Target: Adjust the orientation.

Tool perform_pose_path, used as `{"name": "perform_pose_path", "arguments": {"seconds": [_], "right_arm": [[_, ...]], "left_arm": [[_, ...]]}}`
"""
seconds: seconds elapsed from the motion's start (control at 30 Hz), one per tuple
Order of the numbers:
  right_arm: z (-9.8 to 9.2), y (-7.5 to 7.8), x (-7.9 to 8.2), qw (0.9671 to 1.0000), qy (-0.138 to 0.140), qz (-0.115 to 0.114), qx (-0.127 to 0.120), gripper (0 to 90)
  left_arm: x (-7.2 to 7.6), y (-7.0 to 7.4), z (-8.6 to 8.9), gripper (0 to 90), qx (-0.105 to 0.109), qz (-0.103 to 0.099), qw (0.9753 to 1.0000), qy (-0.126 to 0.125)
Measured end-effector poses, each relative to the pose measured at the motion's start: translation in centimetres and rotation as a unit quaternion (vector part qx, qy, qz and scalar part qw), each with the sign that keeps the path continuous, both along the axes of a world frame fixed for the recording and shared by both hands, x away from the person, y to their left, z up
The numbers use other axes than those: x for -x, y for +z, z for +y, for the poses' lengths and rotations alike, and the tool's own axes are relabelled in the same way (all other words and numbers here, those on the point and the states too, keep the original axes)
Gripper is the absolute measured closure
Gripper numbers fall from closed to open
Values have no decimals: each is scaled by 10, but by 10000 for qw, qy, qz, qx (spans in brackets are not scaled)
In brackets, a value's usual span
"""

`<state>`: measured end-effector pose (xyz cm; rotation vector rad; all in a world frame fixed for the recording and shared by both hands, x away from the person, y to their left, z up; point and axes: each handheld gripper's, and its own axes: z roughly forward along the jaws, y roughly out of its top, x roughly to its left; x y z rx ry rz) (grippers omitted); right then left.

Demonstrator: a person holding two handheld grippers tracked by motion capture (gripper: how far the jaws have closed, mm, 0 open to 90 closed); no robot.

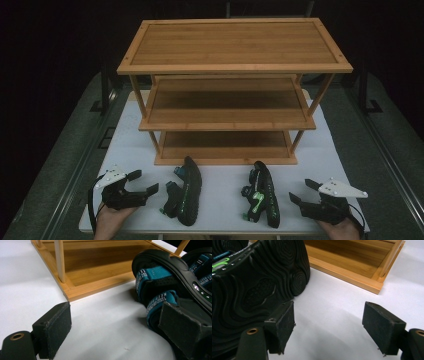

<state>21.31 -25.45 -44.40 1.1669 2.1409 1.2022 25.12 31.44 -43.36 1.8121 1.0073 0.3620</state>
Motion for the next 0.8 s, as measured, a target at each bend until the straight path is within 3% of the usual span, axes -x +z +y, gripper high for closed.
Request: {"name": "perform_pose_path", "arguments": {"seconds": [0.3, 0.6, 0.8], "right_arm": [[-5, 2, 2, 9999, -95, -17, -59, 254], [-3, 3, 2, 10000, -71, -32, -11, 254], [-2, 4, 3, 10000, -73, -64, -5, 254]], "left_arm": [[0, -3, 2, 99, -29, 73, 10000, -18], [5, 0, 2, 99, 19, -17, 10000, -86], [4, -3, -6, 131, -347, 83, 9988, -333]]}}
